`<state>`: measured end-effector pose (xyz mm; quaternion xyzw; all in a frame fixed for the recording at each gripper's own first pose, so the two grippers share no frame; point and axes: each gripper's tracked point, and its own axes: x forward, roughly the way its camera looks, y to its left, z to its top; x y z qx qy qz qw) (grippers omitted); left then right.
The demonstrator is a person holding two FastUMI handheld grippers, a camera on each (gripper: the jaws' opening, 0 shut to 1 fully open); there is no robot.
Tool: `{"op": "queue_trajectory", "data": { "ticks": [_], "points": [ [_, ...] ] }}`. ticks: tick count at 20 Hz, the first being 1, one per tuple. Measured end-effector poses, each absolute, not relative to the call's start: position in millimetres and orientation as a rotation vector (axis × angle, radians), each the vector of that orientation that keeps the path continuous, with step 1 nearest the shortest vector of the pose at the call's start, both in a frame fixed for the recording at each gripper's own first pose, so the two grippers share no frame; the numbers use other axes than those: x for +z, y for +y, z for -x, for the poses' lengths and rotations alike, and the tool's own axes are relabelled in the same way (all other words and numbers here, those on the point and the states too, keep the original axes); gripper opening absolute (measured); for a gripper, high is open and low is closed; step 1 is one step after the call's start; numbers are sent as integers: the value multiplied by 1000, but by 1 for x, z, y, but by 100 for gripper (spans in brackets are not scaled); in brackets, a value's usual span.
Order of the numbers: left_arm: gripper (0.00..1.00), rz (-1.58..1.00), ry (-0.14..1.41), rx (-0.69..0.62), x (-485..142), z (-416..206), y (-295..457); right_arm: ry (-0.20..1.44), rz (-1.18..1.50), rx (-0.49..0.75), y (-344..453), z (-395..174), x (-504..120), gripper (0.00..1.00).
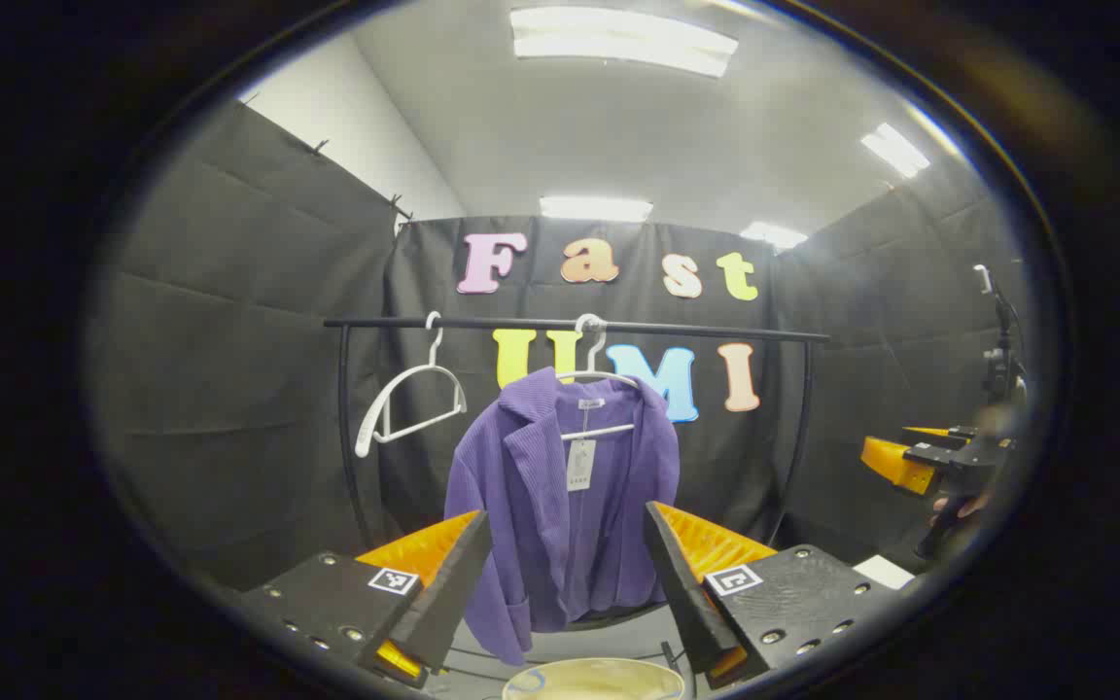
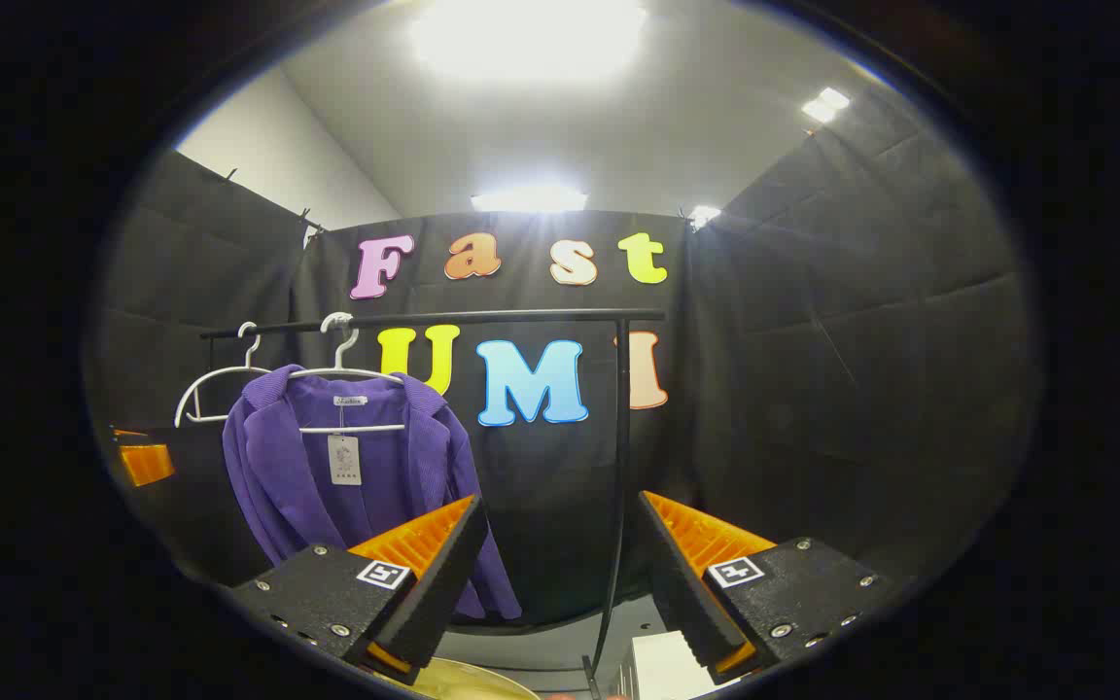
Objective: Grasp the clothes on the hanger with both hands and then place them into the laundry hamper below.
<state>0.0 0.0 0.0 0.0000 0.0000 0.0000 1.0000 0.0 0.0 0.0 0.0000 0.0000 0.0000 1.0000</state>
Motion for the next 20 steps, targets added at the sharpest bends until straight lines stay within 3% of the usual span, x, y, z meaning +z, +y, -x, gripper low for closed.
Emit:
{"op": "queue_trajectory", "data": {
  "ticks": [3,20],
  "points": [
    [93,-4,5,-2,-5,-1,0,14,-1,-3,1,3,-6,95],
    [90,-4,30,44,-31,-7,23,71,31,53,33,-12,0,95]
  ]
}}
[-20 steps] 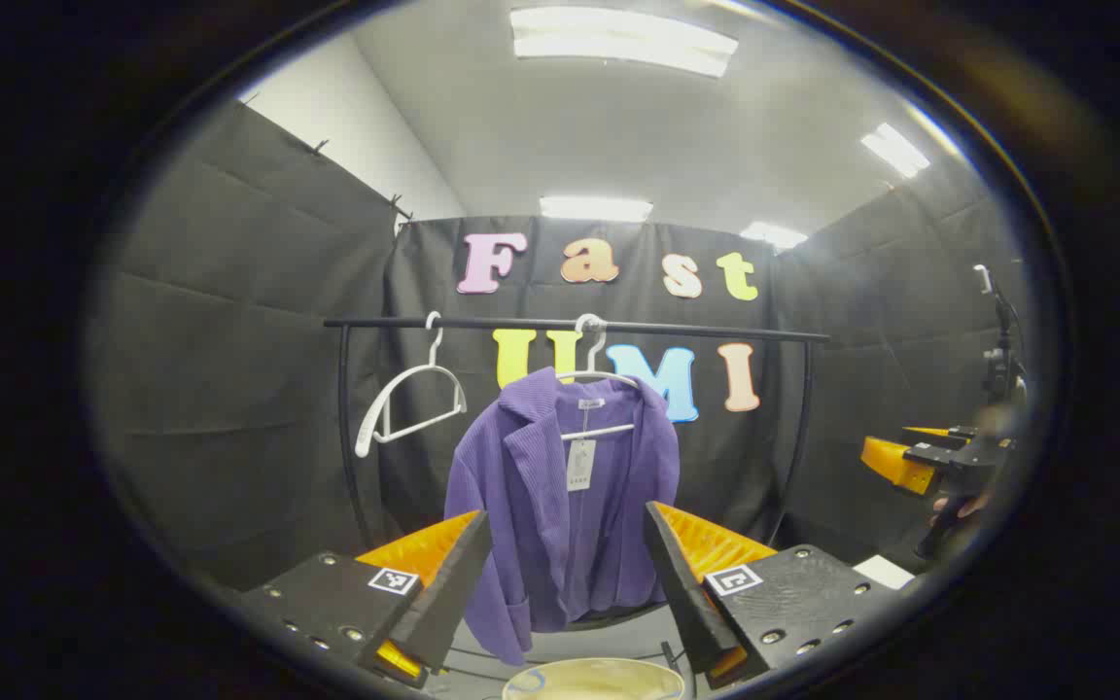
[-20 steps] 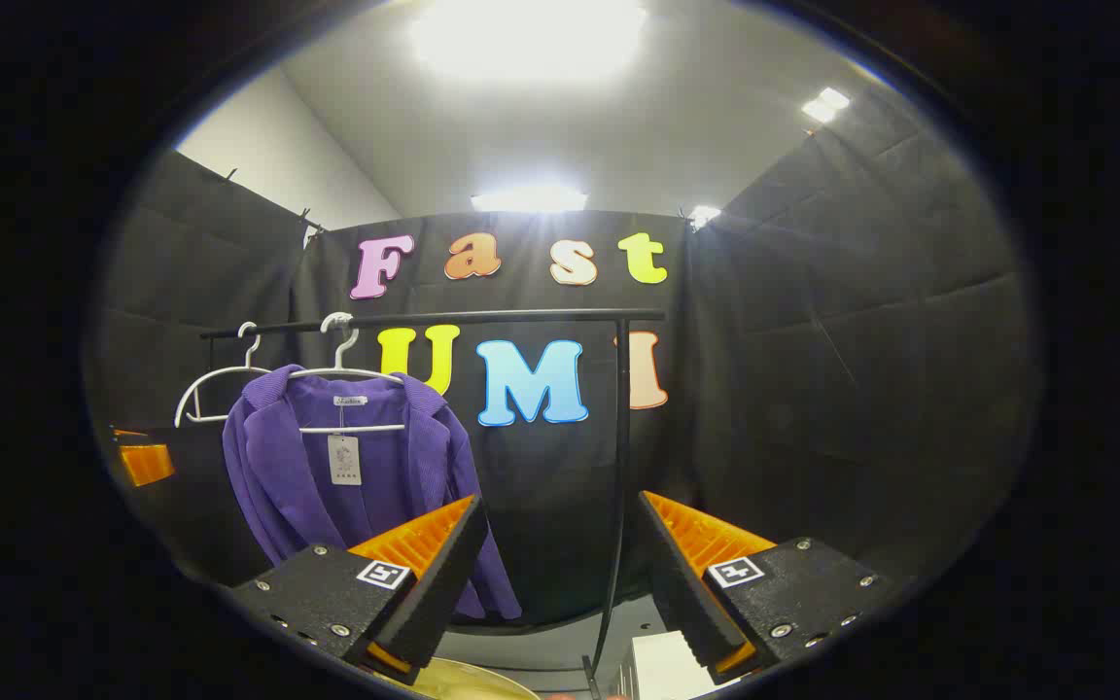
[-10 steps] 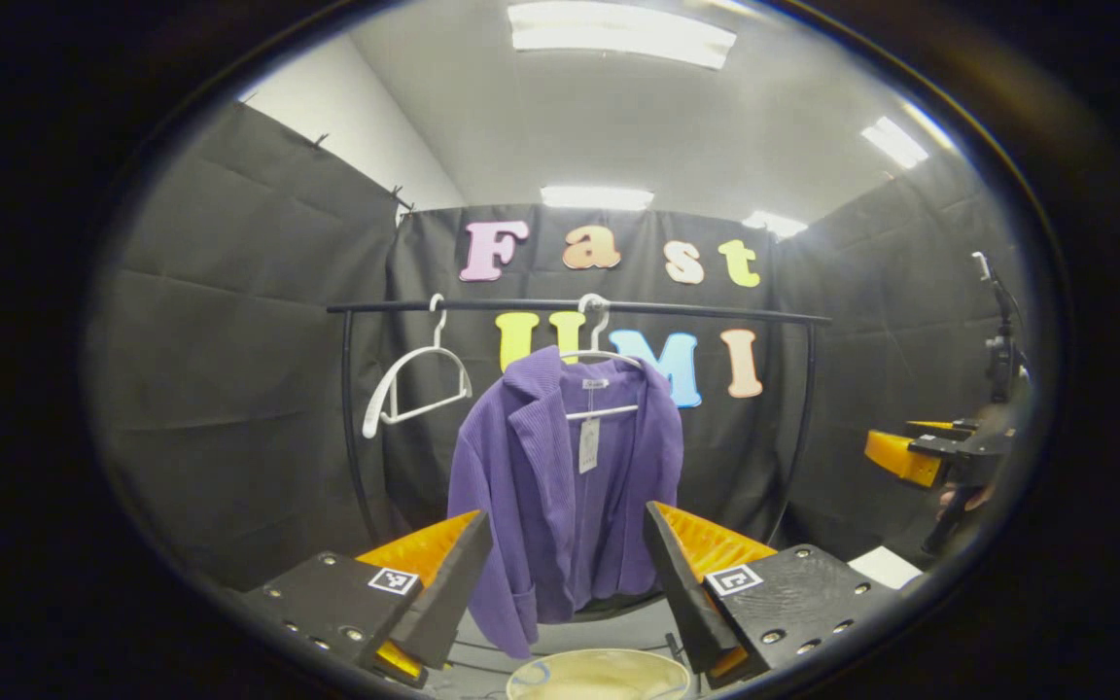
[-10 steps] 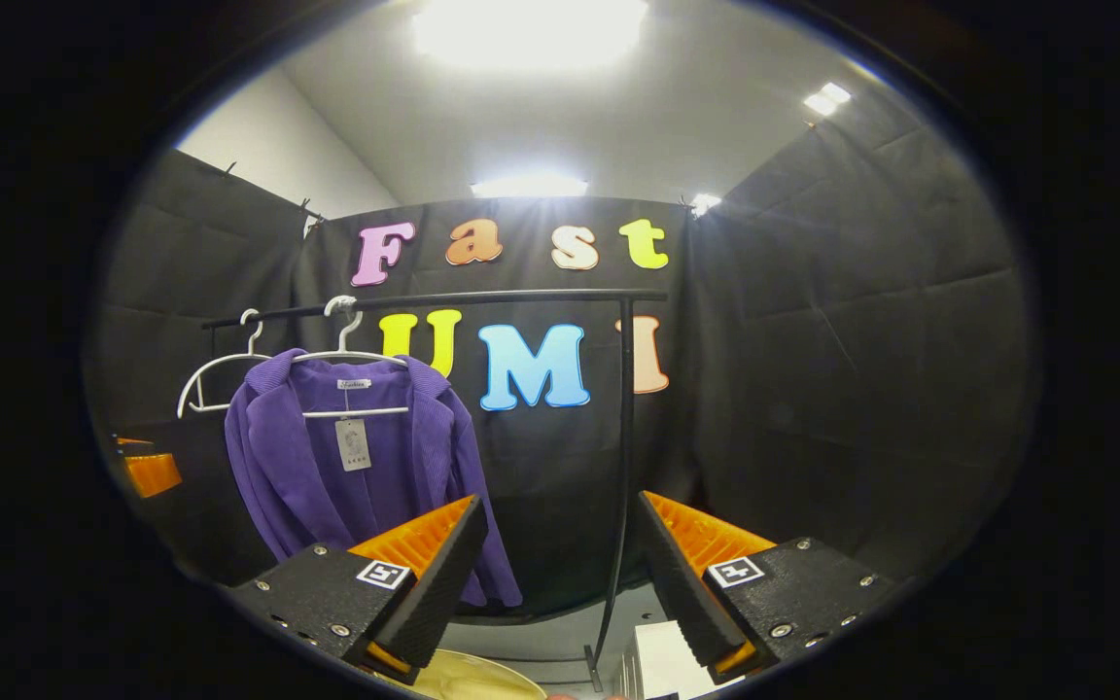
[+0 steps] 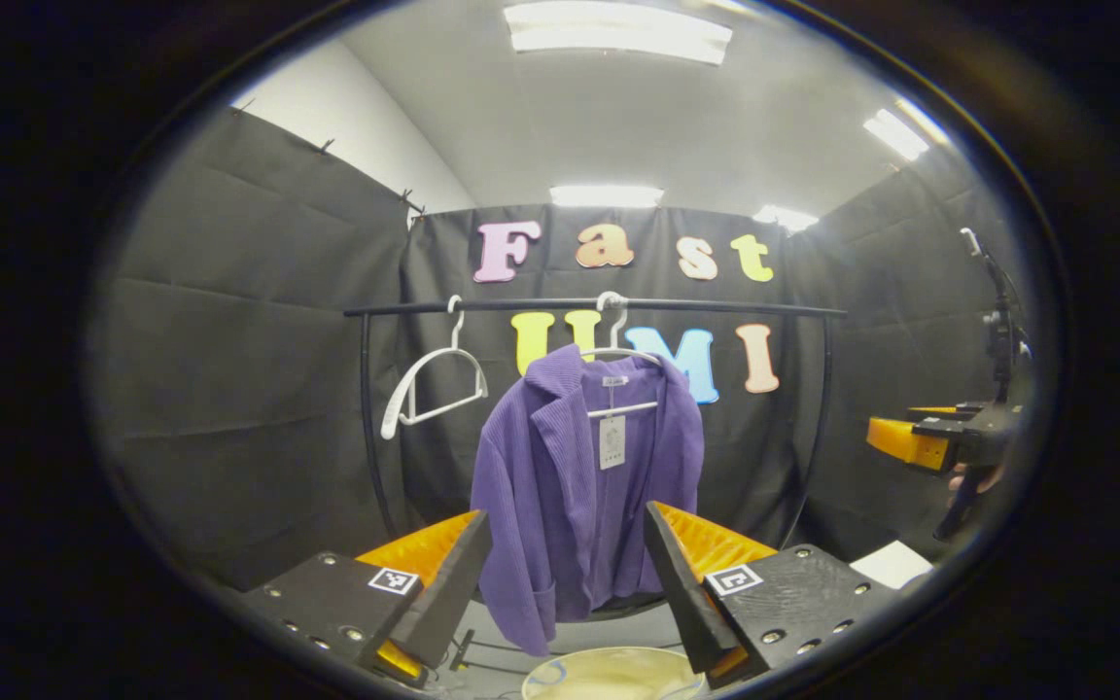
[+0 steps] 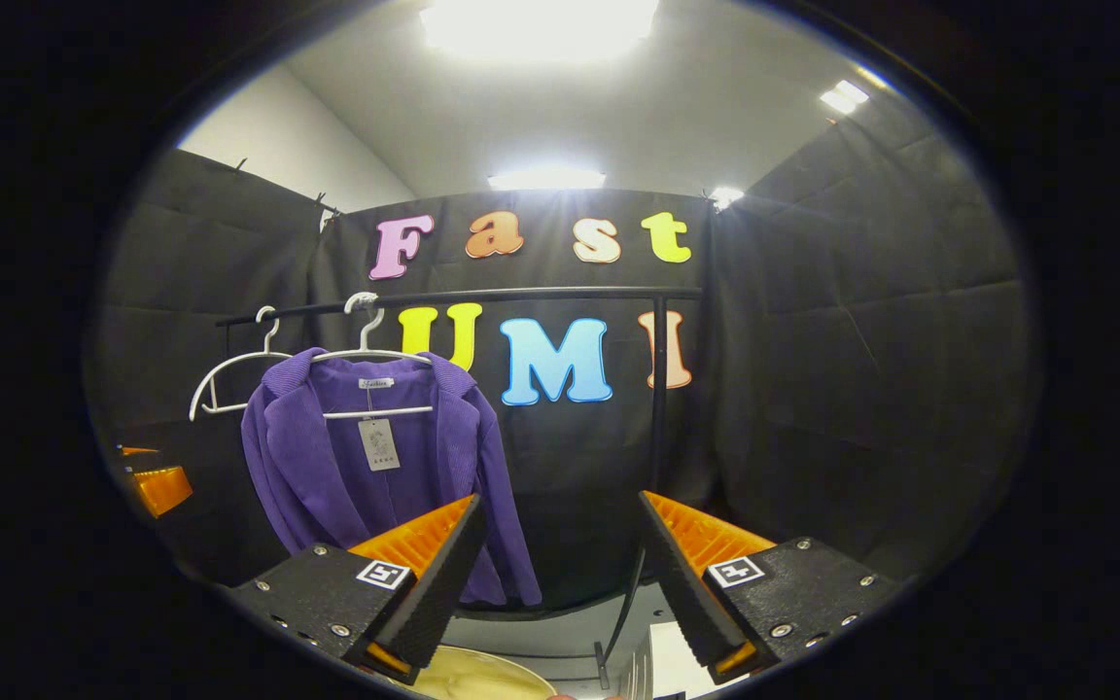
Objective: Grasp the clothes on the hanger with both hands and then place them into the laundry hamper below.
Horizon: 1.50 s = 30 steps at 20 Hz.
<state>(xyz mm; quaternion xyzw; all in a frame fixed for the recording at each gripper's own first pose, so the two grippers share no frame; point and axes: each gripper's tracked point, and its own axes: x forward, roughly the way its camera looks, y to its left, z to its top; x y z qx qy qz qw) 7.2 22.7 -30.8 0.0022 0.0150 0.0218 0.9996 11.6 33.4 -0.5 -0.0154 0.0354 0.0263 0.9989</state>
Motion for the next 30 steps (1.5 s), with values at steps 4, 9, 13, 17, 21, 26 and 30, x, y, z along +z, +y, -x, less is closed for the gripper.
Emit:
{"op": "queue_trajectory", "data": {
  "ticks": [4,9,13,17,21,26,30],
  "points": [
    [91,19,52,29,-42,-17,13,56,14,83,43,-26,10,95],
    [92,18,48,75,-39,-47,11,54,18,158,63,-56,11,96],
    [92,56,40,167,-30,-79,16,67,-34,278,98,-98,12,95],
    [93,131,8,241,-14,-115,12,65,-60,403,132,-148,17,95],
    [92,183,-17,343,-10,-148,13,55,-56,501,159,-189,17,95],
    [92,124,2,472,-23,-197,16,61,-92,559,176,-246,6,95],
    [89,109,27,563,-38,-226,17,85,-158,590,190,-275,-5,95]
  ]
}}
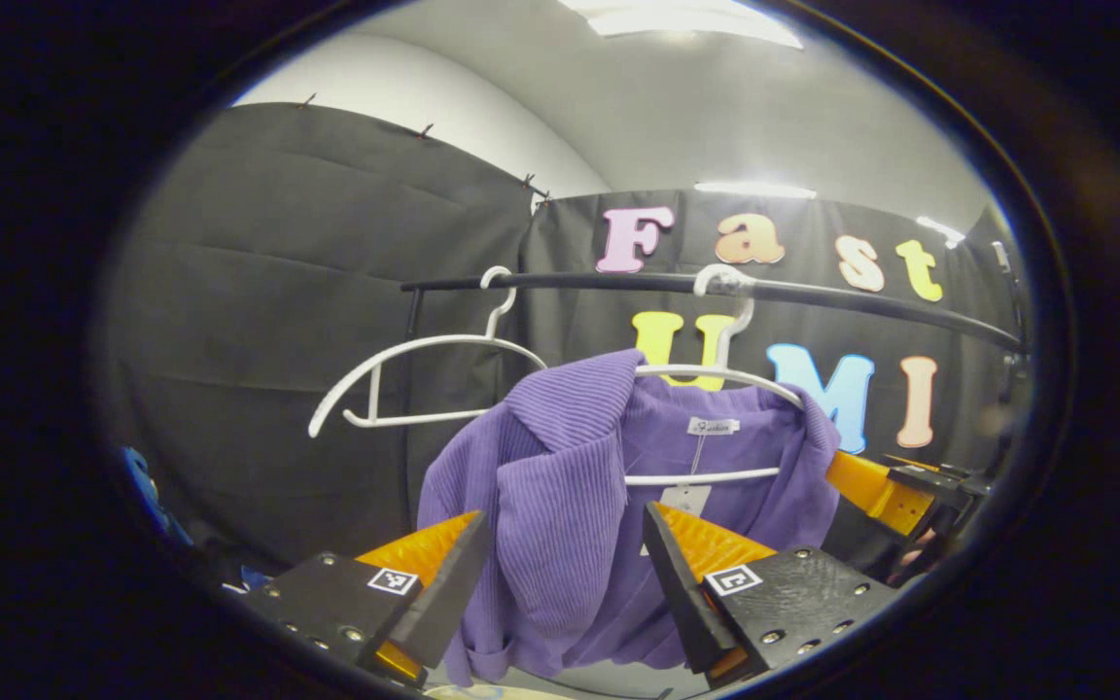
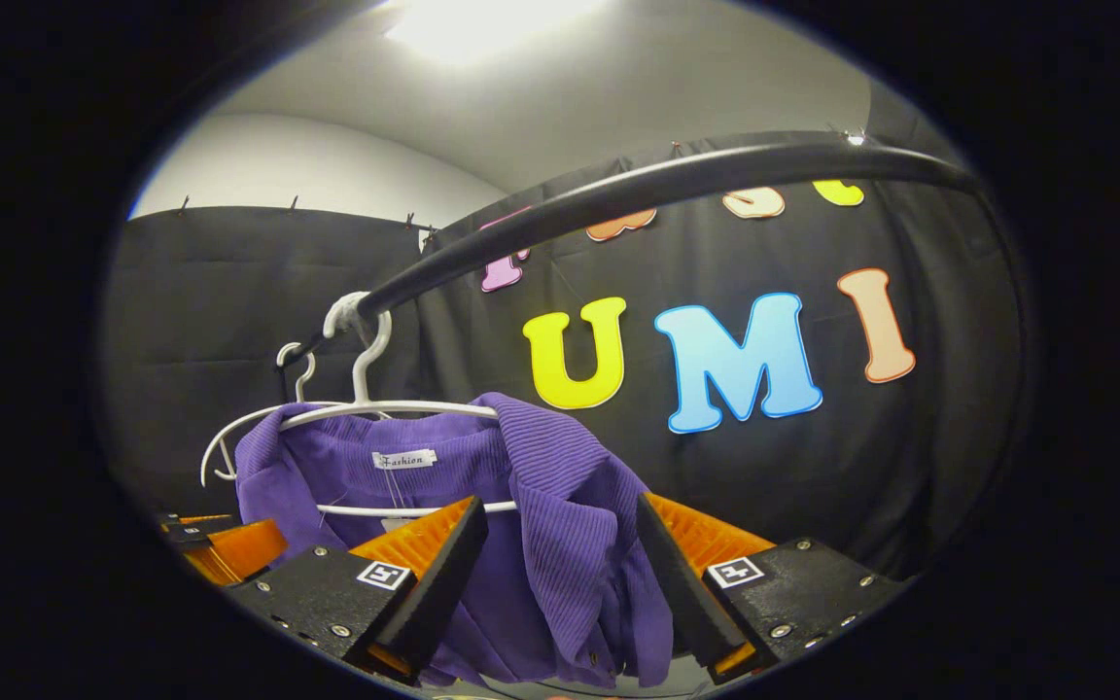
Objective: Grasp the clothes on the hanger with both hands and then place them into the laundry hamper below.
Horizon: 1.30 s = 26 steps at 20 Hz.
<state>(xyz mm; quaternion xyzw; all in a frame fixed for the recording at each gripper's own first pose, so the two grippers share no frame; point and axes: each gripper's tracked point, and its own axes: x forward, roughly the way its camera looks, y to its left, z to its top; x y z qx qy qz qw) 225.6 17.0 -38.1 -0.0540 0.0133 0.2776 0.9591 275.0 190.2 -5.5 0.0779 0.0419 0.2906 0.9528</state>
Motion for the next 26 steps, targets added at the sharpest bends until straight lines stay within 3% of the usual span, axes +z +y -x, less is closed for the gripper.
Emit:
{"op": "queue_trajectory", "data": {
  "ticks": [7,15,18,19,20,24,25,26],
  "points": [
    [92,72,82,704,-60,-239,33,67,-216,570,206,-306,-9,95],
    [90,66,78,665,-67,-261,30,71,-210,546,222,-321,-23,94],
    [92,52,84,657,-69,-264,36,27,-172,539,222,-325,-22,89],
    [88,43,87,653,-69,-265,36,20,-169,537,222,-329,-21,82],
    [76,27,87,657,-66,-266,39,19,-173,534,221,-332,-22,76],
    [27,45,67,645,-66,-272,41,36,-198,549,217,-336,-23,29],
    [27,81,36,634,-63,-270,39,31,-194,550,216,-335,-21,16],
    [8,106,16,627,-60,-267,39,29,-194,560,217,-335,-21,12]
  ]
}}
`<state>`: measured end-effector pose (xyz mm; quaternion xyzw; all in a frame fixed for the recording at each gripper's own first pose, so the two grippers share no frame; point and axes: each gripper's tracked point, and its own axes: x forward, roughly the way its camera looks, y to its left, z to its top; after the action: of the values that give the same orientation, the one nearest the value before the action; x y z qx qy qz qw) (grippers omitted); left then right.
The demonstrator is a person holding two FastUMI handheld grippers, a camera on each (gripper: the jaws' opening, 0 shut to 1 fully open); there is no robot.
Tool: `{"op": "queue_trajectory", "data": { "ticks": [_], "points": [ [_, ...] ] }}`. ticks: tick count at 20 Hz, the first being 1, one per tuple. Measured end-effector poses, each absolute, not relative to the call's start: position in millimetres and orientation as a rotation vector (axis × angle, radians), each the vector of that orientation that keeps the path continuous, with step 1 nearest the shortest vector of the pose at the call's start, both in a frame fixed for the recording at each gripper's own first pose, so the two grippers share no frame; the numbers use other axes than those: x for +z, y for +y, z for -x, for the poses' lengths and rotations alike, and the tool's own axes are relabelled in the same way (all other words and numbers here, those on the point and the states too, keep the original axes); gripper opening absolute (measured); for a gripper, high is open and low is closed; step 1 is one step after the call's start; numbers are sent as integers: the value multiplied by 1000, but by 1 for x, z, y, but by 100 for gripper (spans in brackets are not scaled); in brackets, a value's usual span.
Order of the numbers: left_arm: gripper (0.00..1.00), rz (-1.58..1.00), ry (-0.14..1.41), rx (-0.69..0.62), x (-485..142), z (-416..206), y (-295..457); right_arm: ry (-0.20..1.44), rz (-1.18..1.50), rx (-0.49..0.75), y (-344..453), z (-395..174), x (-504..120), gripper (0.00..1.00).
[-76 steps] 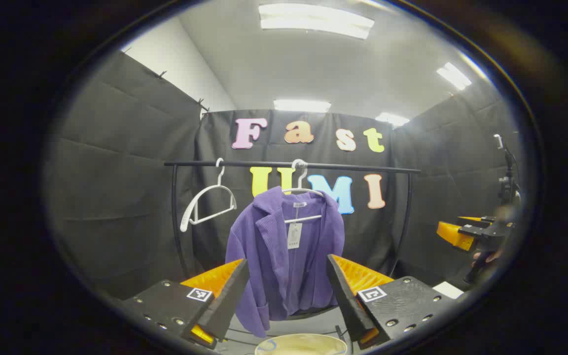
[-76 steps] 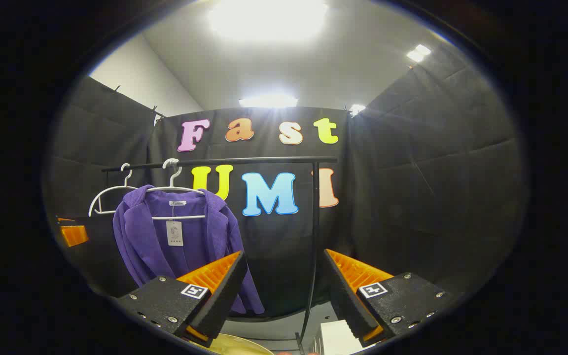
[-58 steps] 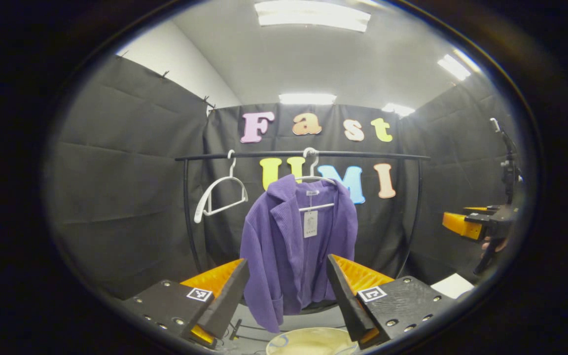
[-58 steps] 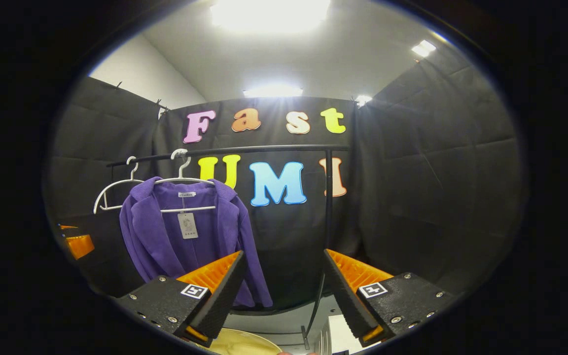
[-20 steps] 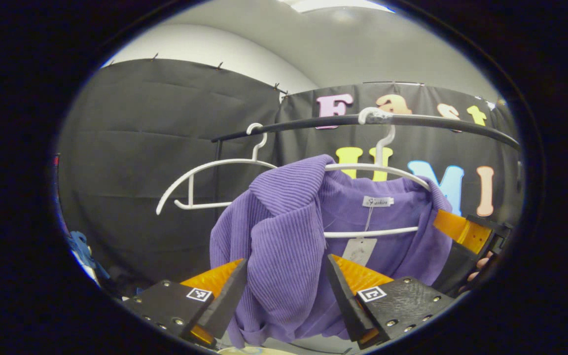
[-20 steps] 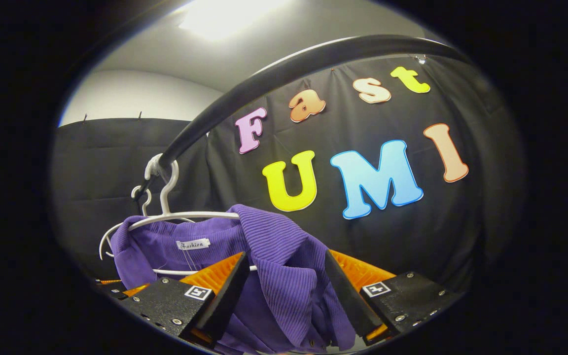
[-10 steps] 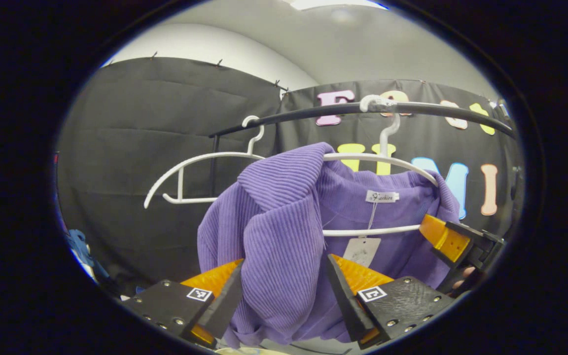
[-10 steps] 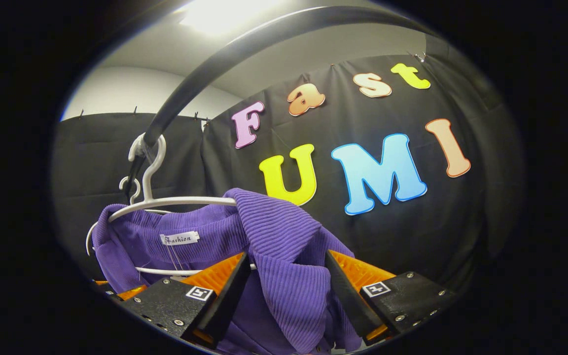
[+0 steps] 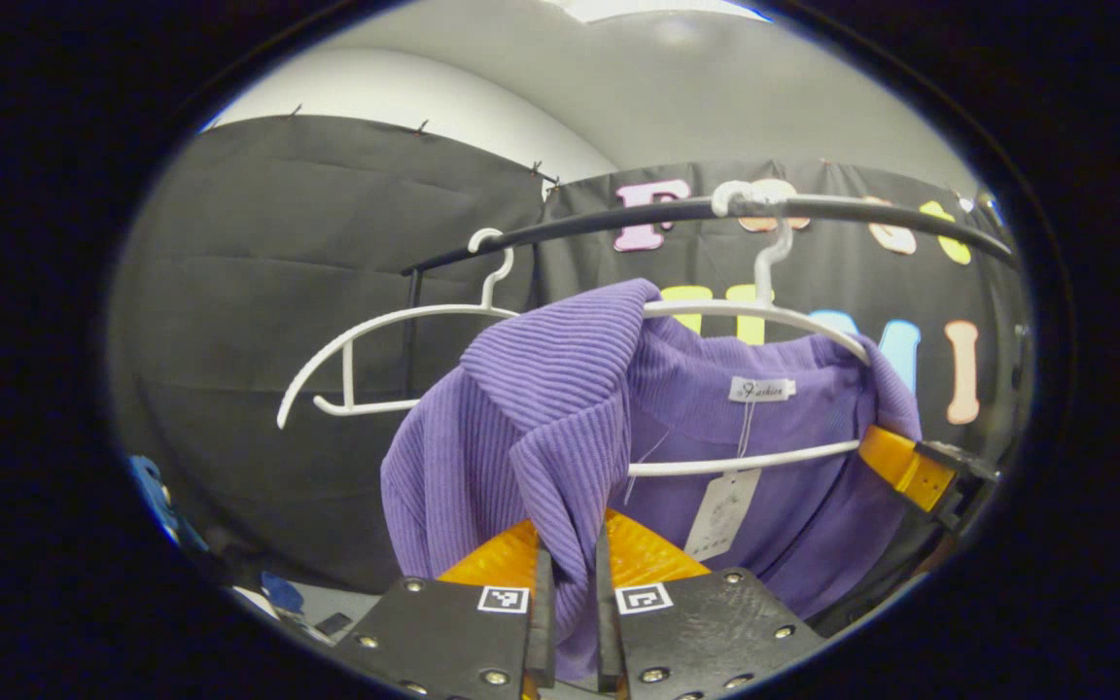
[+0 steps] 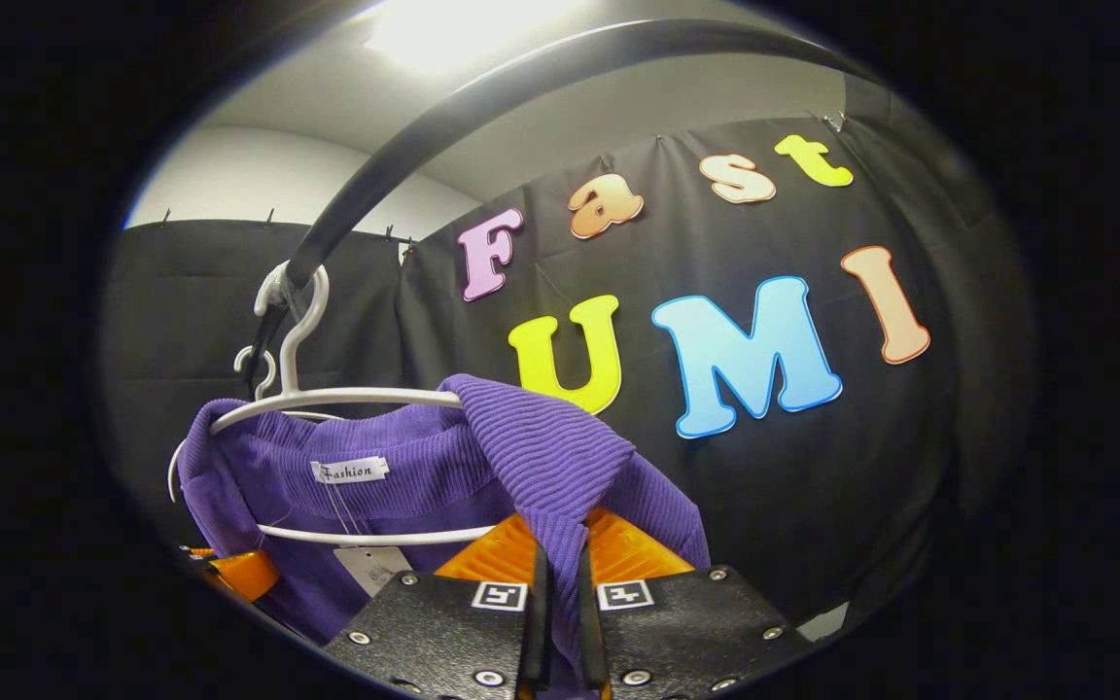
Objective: Grasp the clothes on the hanger with both hands and then place them into the laundry hamper below.
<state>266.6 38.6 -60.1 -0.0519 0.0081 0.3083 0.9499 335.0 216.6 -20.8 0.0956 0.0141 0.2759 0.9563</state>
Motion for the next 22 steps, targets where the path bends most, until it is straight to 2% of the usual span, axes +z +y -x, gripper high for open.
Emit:
{"op": "queue_trajectory", "data": {
  "ticks": [1,2,3,4,6,7,8,9,10,11,17,18,20,21,22],
  "points": [
    [26,106,2,611,-58,-263,37,31,-198,577,218,-334,-21,7],
    [26,101,-11,645,-52,-245,38,35,-202,592,218,-330,-20,5],
    [3,120,-22,598,-54,-258,38,41,-206,607,217,-328,-19,1],
    [10,141,-22,562,-55,-263,32,47,-209,618,216,-326,-19,0],
    [6,129,-30,531,-51,-260,31,43,-195,613,209,-323,-17,0],
    [1,119,-33,513,-48,-257,28,32,-180,602,205,-323,-14,0],
    [6,112,-43,499,-44,-253,26,22,-165,588,203,-322,-12,0],
    [1,114,-59,489,-39,-248,25,16,-149,579,202,-321,-12,0],
    [6,124,-76,480,-34,-242,24,13,-133,571,200,-321,-12,0],
    [1,133,-91,470,-29,-237,25,8,-111,561,198,-321,-11,0],
    [1,155,-143,461,-1,-206,44,-56,-35,456,175,-325,15,0],
    [6,155,-148,467,2,-202,51,-68,-26,443,174,-325,18,0],
    [6,136,-161,472,10,-195,61,-80,-14,425,173,-321,21,0],
    [1,124,-170,472,15,-191,65,-80,-11,418,174,-318,20,0],
    [1,114,-180,472,21,-189,68,-77,-8,412,173,-314,20,0]
  ]
}}
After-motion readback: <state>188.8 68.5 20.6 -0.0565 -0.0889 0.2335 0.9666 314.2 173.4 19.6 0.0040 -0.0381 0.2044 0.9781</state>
